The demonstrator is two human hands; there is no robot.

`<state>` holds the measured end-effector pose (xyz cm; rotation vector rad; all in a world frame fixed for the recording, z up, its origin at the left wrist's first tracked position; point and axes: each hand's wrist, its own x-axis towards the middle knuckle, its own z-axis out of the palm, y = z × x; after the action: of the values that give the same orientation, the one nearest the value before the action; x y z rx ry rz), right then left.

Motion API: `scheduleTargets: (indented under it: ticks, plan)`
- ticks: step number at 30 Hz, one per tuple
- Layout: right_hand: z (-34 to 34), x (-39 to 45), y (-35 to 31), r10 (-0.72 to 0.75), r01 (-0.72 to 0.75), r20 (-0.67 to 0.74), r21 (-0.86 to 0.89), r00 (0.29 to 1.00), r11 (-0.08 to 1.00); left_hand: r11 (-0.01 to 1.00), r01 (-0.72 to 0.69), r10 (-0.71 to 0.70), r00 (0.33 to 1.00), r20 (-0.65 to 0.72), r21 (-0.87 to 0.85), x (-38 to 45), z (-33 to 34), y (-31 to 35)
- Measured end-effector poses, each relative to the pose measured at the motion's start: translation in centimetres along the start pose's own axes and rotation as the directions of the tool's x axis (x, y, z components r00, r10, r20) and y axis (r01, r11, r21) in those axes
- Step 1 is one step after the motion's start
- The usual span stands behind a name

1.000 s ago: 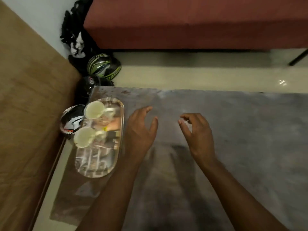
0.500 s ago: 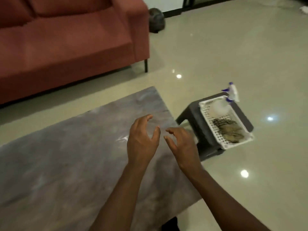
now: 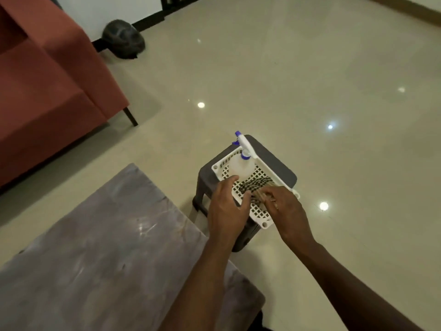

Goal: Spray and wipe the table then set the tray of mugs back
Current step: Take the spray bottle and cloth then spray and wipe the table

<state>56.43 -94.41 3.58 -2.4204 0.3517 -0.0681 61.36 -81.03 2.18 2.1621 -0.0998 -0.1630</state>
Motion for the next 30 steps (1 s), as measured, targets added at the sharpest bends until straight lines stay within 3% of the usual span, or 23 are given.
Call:
scheduleTargets:
  ticks: [6,8,11,18,22,27,30]
  plan:
    - [2.4,5.4,7.3,0.032,-0.032,0.024,-0.011,0.999,0.999,0.996,0.091,-0.091,0.995,0.031,-0.012,5.2,6.4,-1.1]
    - [5.0,7.2,10.0,-0.043,0.052,0.086,-0.101,0.995,0.994,0.992,0.122,-0.122,0.992,-0.023,-0.026,6.6,8.4,-2.4]
    - [8.5,8.5,12.6,0.005,0.05,0.23,-0.234,0.973,0.971,0.984,0.175,-0.178,0.978,-0.106,-0.039,8.4,10.6,-3.9]
    - [11.0,9.9,15.5,-0.046,0.156,0.261,-0.417,0.964,0.895,0.98,0.193,-0.181,0.967,-0.182,0.053,11.9,14.6,-5.8]
    - [11.7,10.0,16.8,-0.063,0.173,0.262,-0.422,0.963,0.89,0.986,0.161,-0.145,0.963,-0.226,0.052,12.8,15.3,-6.0]
    - [11.9,10.5,17.0,-0.097,0.186,0.245,-0.371,0.965,0.91,0.976,0.146,-0.178,0.961,-0.209,-0.161,14.9,14.6,-4.2]
    - [11.8,10.9,16.7,-0.135,0.219,0.25,-0.346,0.959,0.912,0.986,0.097,-0.121,0.975,-0.188,-0.132,15.7,14.5,-4.2]
